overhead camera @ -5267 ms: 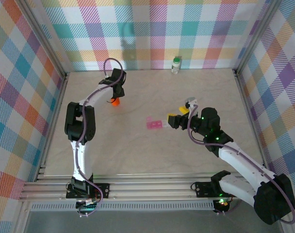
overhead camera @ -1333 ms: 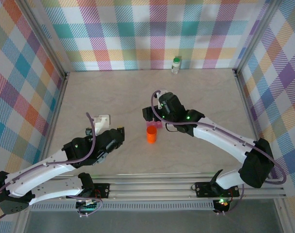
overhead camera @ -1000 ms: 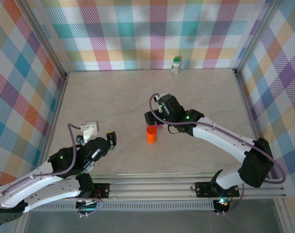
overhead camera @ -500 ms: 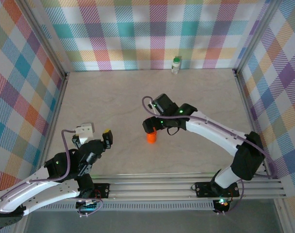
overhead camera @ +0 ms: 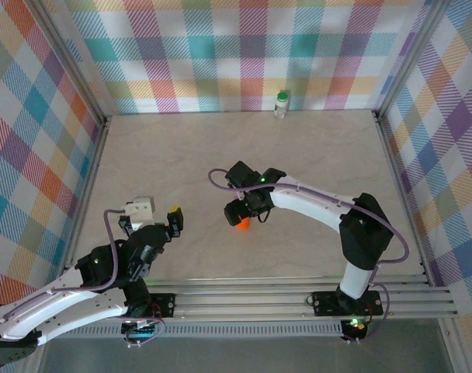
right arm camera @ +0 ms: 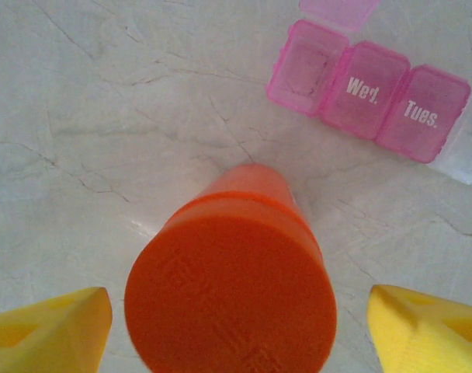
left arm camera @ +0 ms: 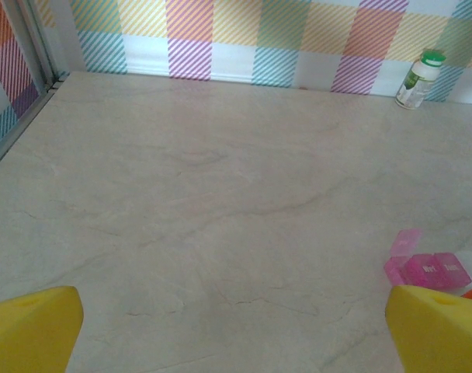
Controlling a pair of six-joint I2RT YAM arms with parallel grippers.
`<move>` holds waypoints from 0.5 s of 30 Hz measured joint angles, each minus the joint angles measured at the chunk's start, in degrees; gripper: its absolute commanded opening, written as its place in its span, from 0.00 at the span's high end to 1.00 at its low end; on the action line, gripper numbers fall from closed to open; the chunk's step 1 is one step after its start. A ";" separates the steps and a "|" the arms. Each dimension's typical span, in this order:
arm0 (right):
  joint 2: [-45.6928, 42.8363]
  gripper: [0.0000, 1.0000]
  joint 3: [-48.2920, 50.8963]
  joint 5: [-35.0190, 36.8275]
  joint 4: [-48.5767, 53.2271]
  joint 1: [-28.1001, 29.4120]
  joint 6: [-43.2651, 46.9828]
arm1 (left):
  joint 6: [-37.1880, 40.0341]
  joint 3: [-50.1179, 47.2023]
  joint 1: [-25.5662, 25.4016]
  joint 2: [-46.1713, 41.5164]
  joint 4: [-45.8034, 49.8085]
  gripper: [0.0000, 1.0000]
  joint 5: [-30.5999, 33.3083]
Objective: Sort the pills into containers
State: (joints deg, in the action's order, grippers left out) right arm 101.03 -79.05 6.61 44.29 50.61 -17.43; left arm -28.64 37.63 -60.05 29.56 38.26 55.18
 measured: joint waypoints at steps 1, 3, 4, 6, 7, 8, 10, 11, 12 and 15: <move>0.52 0.21 -0.33 0.00 0.00 0.00 0.17 | 0.00 0.00 0.00 0.00 -0.02 0.00 0.00; 1.79 0.24 -1.16 0.00 0.22 0.00 0.37 | 0.00 -0.04 0.00 -0.02 -0.07 0.00 0.00; 2.64 0.25 -1.66 -0.02 0.31 0.00 0.39 | 0.00 -0.17 0.02 -0.07 -0.09 0.00 -0.02; 4.11 0.28 -2.40 -0.04 0.46 0.00 0.46 | 0.00 -0.59 0.20 -0.20 -0.09 0.00 -0.02; 4.63 0.32 -2.64 -0.04 0.55 0.00 0.57 | 0.00 -0.79 0.22 -0.24 -0.04 0.00 -0.07; 5.07 0.36 -2.84 -0.11 0.66 0.00 0.74 | 0.00 -0.90 0.22 -0.24 -0.04 0.00 -0.17; 5.38 0.45 -2.84 -0.26 0.87 0.00 1.22 | 0.09 -1.22 0.22 -0.24 -0.28 0.00 -0.22; 5.38 0.49 -2.89 -0.28 1.03 0.00 1.29 | 0.26 -1.53 0.22 -0.24 -0.72 0.00 -0.28; 5.31 0.52 -2.95 -0.26 1.09 0.00 1.40 | 0.72 -1.95 0.22 -0.26 -1.16 0.00 -0.68; 4.92 0.58 -2.95 -0.44 1.57 0.00 1.92 | 3.43 -3.78 0.24 -0.39 -3.82 0.00 -2.21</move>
State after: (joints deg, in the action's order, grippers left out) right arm 105.95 -82.00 6.17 45.87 50.61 -15.51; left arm -25.21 33.85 -59.81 29.17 34.44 52.97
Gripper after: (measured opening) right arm 0.514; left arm 0.997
